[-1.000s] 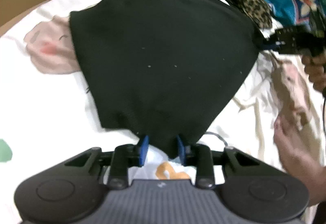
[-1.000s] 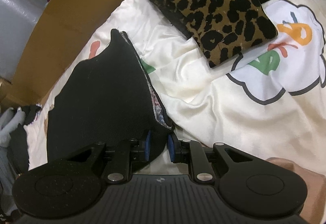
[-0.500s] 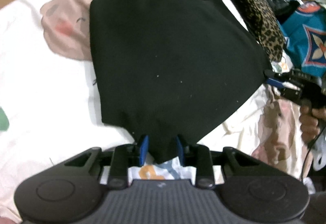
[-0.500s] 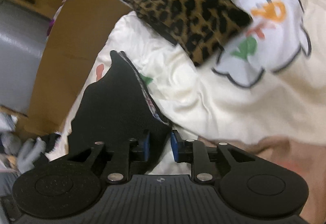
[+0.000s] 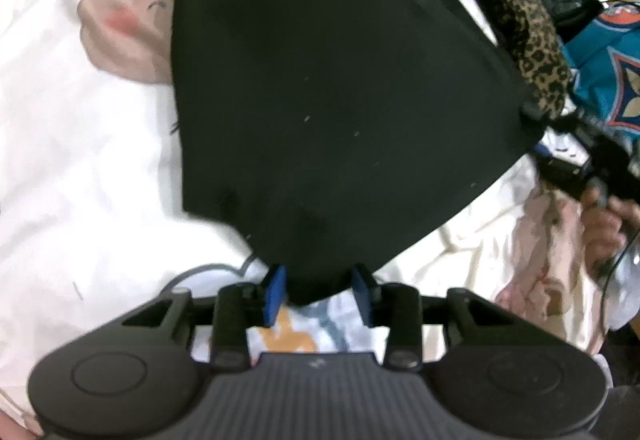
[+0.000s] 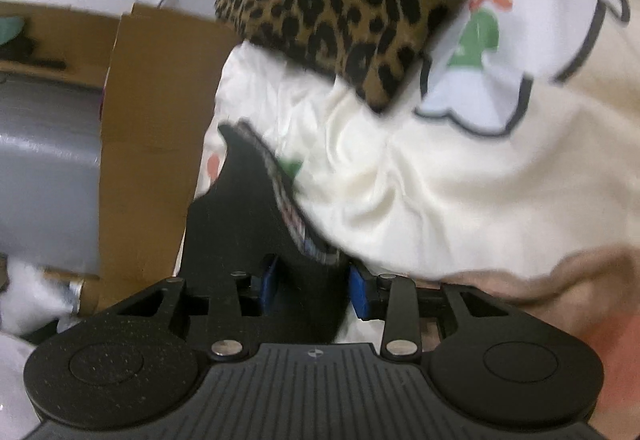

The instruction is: Fold clothes

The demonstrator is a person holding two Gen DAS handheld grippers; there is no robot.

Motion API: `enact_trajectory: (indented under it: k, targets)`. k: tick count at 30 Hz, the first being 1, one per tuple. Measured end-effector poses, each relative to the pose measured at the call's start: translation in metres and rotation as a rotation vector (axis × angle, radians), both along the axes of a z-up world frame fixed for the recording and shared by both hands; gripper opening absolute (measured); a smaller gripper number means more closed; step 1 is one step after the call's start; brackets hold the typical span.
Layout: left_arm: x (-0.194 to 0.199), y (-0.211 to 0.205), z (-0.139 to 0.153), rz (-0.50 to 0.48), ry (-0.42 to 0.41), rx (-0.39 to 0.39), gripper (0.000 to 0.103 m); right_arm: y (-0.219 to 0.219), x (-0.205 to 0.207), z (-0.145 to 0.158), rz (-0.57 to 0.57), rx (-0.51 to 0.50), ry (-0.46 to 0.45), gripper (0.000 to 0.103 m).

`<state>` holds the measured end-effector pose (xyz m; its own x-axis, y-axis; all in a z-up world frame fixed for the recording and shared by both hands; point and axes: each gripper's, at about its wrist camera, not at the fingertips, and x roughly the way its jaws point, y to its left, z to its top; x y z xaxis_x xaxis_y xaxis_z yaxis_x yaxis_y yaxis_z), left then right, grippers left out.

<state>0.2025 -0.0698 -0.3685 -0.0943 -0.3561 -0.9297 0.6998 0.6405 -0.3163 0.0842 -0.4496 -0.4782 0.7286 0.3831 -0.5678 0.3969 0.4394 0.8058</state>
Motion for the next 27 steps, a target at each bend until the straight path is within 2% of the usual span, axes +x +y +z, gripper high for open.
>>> enact_trajectory:
  k: [3,12,16,18,19,21,24,27]
  targets:
    - [0.001,0.005,-0.007,0.021,0.011,0.005,0.043,0.000,0.007,0.003,-0.005,-0.005,-0.010,0.042]
    - [0.010,0.015,-0.015,0.101,0.089,-0.106,0.044,0.006,0.007,-0.008,0.031,0.049,-0.002,0.041]
    - [0.017,0.027,-0.024,0.221,0.158,-0.134,0.042,0.011,0.012,-0.012,0.039,0.058,-0.004,0.042]
    - [0.018,0.027,-0.025,0.221,0.155,-0.131,0.031,0.010,0.014,-0.014,0.025,0.068,-0.001,0.038]
    - [0.018,0.026,-0.026,0.221,0.154,-0.129,0.021,0.011,0.014,-0.014,0.019,0.068,0.002,0.036]
    - [0.019,0.026,-0.028,0.225,0.170,-0.131,0.010,0.011,0.013,-0.016,0.011,0.063,0.010,0.025]
    - [0.020,0.025,-0.026,0.216,0.174,-0.125,0.007,0.010,0.013,-0.017,0.004,0.070,0.016,0.013]
    - [0.026,0.026,-0.019,0.219,0.180,-0.117,0.006,0.012,0.015,-0.011,0.018,0.052,0.013,0.009]
